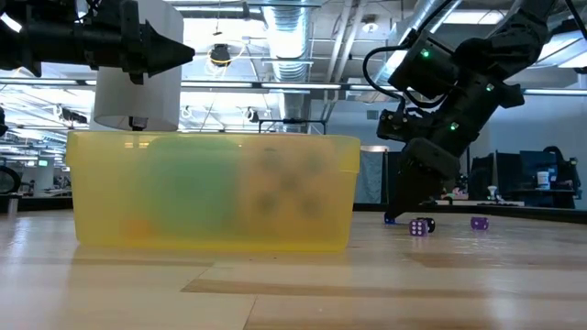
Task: Pick & Place Dice
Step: Put the blue die into the yellow bin
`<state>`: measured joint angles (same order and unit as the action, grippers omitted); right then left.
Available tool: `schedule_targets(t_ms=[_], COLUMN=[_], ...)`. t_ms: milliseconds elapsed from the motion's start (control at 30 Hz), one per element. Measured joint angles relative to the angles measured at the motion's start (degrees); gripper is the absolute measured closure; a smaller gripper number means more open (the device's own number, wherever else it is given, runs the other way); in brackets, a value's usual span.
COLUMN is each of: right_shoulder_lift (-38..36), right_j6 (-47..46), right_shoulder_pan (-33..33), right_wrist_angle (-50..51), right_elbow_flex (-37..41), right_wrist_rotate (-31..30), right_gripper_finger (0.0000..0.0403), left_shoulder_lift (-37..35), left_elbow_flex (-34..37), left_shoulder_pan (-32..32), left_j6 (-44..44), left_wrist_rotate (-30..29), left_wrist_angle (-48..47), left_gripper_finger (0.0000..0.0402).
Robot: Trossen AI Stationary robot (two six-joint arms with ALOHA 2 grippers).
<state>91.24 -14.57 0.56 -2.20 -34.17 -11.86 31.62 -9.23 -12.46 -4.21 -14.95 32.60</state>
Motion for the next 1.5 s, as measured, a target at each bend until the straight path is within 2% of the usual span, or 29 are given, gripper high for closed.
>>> schedule_targets(t_ms=[300, 633, 767, 1033, 1233, 1500], right_shoulder_lift=[-0.01, -0.15, -0.17, -0.17, -0.2, 0.75], right_j6=[0.0, 0.0, 0.02, 1.89, 4.86, 7.26], right_shoulder_pan=[0.04, 0.59, 2.03, 6.23, 9.4, 11.61], right_wrist_angle=[-0.01, 0.64, 2.33, 12.3, 11.46, 0.27], right_elbow_flex=[-0.04, -0.76, -4.56, -16.41, -22.14, -22.75], right_wrist_rotate=[0.0, 0.01, 0.04, 0.04, 0.02, 1.01], right_gripper_finger=[0.0347, 0.035, 0.035, 0.035, 0.035, 0.0346], left_shoulder_lift=[0.0, 0.0, 0.0, 0.01, 0.01, 0.02], left_elbow_flex=[0.0, 0.0, 0.0, 0.0, 0.0, 0.0], left_shoulder_pan=[0.01, 0.01, 0.01, 0.0, 0.01, -0.01], left_j6=[0.0, 0.0, 0.0, -0.01, -0.02, 0.0], left_wrist_rotate=[-0.01, 0.01, 0.01, 0.0, -0.01, 0.0], left_wrist_angle=[0.02, 0.0, 0.0, 0.0, 0.01, 0.02], left_gripper_finger=[0.0312, 0.0312, 0.0312, 0.0312, 0.0312, 0.0312])
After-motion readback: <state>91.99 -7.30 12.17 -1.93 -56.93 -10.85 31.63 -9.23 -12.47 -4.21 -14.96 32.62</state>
